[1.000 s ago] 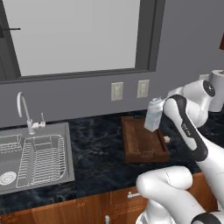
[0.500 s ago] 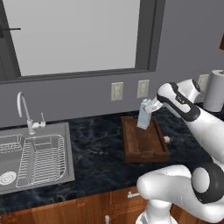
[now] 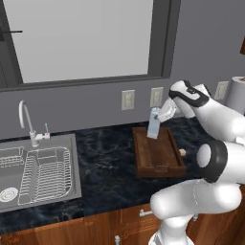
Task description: Take out the milk from the fridge and place it on the tray on the counter. Then take the sugar cube near the tray and place it in the tray.
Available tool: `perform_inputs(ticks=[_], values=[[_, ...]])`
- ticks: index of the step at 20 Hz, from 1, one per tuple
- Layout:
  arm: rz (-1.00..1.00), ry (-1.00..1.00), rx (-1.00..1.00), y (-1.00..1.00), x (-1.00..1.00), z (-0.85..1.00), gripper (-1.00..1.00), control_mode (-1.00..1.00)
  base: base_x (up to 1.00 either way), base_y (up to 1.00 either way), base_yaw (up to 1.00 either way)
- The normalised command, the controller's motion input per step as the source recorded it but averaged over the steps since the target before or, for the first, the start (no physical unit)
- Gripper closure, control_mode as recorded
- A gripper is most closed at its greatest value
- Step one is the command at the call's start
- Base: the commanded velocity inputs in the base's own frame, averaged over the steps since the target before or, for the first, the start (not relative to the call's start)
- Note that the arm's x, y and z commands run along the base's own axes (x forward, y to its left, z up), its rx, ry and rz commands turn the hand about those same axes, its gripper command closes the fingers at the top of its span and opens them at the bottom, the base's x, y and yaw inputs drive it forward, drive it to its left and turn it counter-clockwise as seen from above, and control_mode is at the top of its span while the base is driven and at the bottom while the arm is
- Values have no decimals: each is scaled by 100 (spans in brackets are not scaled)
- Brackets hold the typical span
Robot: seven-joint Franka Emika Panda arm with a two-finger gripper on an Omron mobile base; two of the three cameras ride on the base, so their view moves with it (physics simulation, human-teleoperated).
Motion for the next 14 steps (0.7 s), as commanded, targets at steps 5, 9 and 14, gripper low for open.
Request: perform_inputs(ticks=[5,9,14], values=[[11,0,0,0,30,-21,100,-100,0,0,0],[2,0,-1,0,34,-26,100,-100,0,0,0],[0,0,-1,0,18,-35,100,-100,0,0,0]])
